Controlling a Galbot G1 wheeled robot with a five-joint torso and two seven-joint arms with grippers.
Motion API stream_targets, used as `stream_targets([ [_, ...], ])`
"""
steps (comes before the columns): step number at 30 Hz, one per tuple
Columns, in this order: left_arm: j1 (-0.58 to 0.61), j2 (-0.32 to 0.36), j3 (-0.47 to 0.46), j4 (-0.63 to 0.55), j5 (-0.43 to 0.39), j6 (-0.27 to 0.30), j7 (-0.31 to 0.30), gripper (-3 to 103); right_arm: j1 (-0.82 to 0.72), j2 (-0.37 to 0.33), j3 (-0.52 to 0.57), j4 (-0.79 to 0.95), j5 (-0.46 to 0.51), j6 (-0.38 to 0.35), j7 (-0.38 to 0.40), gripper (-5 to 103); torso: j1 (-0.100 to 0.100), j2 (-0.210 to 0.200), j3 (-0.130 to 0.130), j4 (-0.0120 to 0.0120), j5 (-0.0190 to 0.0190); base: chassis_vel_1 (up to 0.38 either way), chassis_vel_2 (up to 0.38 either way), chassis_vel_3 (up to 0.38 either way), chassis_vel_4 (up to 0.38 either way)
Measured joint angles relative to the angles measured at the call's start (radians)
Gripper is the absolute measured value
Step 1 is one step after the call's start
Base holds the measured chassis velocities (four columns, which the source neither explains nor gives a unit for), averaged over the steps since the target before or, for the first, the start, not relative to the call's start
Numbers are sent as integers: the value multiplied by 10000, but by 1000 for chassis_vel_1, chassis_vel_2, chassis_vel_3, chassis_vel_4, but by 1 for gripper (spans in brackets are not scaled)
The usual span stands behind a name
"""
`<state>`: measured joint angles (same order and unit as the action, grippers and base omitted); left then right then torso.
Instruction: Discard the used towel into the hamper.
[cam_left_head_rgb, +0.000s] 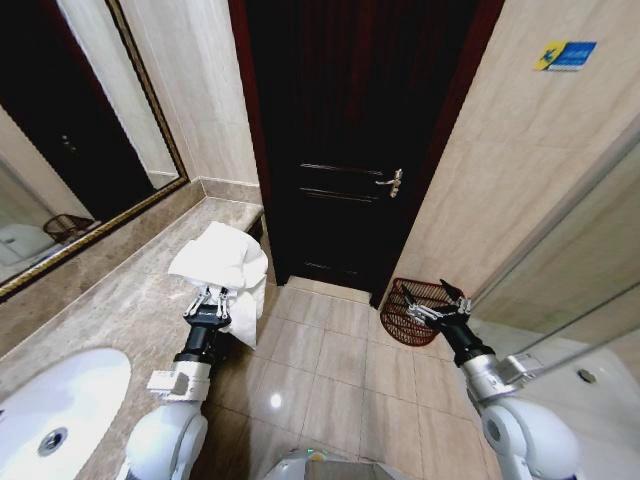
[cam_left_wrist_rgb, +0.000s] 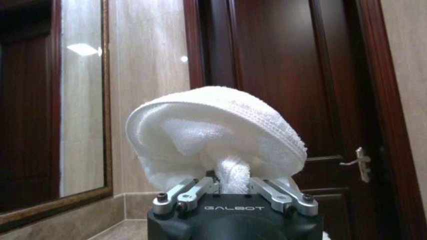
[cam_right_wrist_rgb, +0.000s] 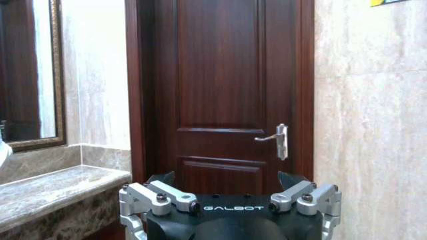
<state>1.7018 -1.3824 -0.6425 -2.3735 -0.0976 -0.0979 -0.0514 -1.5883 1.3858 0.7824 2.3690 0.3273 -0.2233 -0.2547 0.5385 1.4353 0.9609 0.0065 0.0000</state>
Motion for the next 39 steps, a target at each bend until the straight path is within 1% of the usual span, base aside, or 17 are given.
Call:
stream_targets([
  [12,6,-104,52,53,91,-31,2,12,-70,145,-38,82,4,72,107,100,5,-1,1,0,-1,-58,-54,-49,-61],
  [22,-74,-146,124,211,141,-31,3,12,-143,286,15,62,-238,250,458,100,4,-1,1,1,0,-107,-109,-99,-104],
  [24,-101,-166,137,293,155,-32,11,12,-176,313,17,62,-272,224,656,100,4,-1,1,-1,1,-117,-129,-133,-130],
  [33,-172,-213,193,554,177,-72,34,12,-176,382,10,42,-415,171,886,100,3,-1,1,0,0,-108,-127,-127,-126],
  [39,-267,-239,247,918,81,-102,110,12,-178,420,25,8,-524,155,1249,100,3,-1,1,0,0,-126,-130,-114,-121],
])
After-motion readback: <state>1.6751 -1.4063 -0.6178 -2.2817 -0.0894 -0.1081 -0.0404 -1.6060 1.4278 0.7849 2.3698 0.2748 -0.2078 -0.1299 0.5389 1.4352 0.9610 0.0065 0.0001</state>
